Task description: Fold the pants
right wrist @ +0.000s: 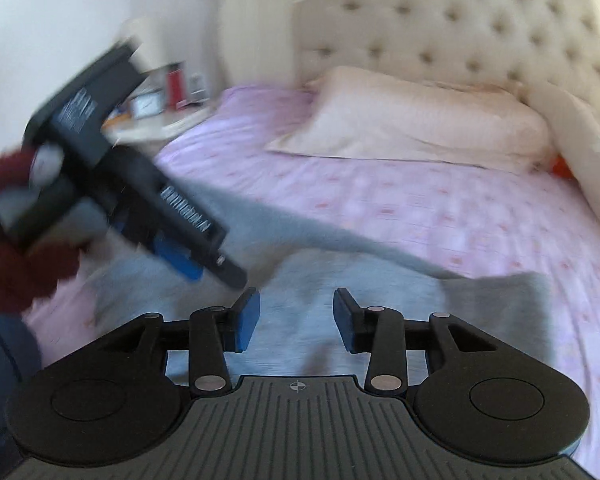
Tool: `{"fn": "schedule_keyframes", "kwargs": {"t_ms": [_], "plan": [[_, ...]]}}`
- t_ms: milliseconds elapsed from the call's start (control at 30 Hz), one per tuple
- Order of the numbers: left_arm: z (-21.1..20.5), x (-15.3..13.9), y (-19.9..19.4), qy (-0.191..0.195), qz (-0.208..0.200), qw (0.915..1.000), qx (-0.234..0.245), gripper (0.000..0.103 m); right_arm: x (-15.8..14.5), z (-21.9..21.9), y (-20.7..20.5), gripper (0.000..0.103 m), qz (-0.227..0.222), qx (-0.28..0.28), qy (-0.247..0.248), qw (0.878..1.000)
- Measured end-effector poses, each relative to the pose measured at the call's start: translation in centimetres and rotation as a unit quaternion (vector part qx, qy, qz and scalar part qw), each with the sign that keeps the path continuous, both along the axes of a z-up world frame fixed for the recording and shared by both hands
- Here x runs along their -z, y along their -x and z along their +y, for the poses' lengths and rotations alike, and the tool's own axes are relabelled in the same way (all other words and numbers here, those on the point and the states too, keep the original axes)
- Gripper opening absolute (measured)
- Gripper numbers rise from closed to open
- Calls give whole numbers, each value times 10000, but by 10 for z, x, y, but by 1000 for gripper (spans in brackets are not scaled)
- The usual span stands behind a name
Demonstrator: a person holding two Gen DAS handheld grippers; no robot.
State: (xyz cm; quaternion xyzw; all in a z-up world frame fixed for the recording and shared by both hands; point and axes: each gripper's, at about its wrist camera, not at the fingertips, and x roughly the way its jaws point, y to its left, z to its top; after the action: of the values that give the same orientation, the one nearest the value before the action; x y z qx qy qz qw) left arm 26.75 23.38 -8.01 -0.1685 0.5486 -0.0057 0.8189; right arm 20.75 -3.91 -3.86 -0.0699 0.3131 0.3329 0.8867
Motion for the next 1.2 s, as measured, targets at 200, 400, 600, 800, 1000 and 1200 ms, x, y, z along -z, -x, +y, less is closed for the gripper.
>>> {"fn": "schedule_keyframes", "kwargs": {"t_ms": [200, 400, 600, 800, 1000, 1200], "plan": [[-18, 24, -18, 1132, 297, 9930, 152, 66, 5, -35, -14, 39, 117, 804, -229, 9964], [-44, 33, -38, 1499, 561, 9867, 289, 89, 12, -45, -16, 39, 158, 1091, -398, 9931], [-73, -13, -19, 855, -518, 9941, 421, 15, 17, -54, -19, 39, 226, 1313, -461, 9900], [-99, -6, -5, -692, -505, 9913, 1003, 28, 25, -57, -55, 39, 304, 1536, -317, 9872], [-49, 10, -8, 159, -39, 9995, 278, 44, 49, -62, -109, 24, 620, 1816, -349, 9808], [-25, 8, 0, -144, 69, 9995, 282, 48, 73, -71, -131, 7, 1059, 2417, -64, 9645]]}}
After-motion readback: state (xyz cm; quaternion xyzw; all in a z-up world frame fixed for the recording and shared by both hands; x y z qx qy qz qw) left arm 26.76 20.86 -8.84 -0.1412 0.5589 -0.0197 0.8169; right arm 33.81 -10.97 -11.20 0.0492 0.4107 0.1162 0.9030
